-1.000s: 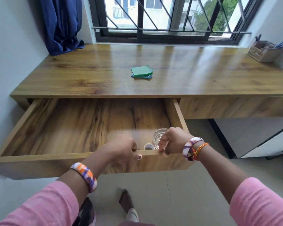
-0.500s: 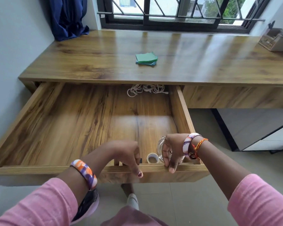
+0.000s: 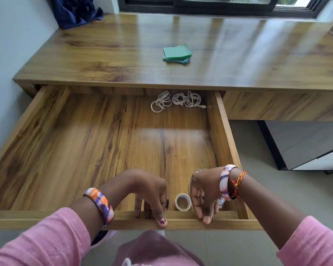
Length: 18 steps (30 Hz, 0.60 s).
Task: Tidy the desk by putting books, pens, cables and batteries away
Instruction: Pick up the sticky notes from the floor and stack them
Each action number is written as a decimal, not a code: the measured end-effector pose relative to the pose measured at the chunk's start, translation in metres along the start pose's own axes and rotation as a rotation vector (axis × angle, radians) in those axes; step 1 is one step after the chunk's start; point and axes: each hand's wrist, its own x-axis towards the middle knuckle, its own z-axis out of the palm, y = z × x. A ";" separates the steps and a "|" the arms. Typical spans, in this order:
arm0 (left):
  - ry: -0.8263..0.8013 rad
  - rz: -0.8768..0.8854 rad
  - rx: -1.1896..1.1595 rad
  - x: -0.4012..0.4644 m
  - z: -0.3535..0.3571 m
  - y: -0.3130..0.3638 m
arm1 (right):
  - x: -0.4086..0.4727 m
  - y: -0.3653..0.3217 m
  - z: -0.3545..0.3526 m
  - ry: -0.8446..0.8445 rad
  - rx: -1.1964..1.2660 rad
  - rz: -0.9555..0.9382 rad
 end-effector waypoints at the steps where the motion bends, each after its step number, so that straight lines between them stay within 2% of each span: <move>1: -0.044 0.008 -0.019 0.004 -0.001 -0.003 | 0.003 0.001 0.000 -0.038 0.014 -0.006; 6: -0.281 0.053 -0.108 0.014 -0.012 -0.013 | 0.017 0.010 -0.008 -0.212 0.111 -0.053; 8: -0.261 0.095 -0.135 0.012 -0.025 -0.016 | 0.018 0.011 -0.023 -0.182 0.120 -0.099; 9: -0.192 0.126 -0.128 0.008 -0.036 -0.016 | 0.017 0.010 -0.034 -0.130 0.115 -0.131; 11: 0.010 0.201 -0.133 -0.002 -0.065 -0.015 | 0.012 0.007 -0.064 0.048 0.119 -0.169; 14: 0.324 0.317 -0.301 -0.018 -0.118 -0.012 | 0.002 0.005 -0.122 0.447 0.205 -0.202; 18: 0.719 0.591 -0.707 -0.040 -0.194 0.002 | -0.007 0.003 -0.201 0.949 0.636 -0.334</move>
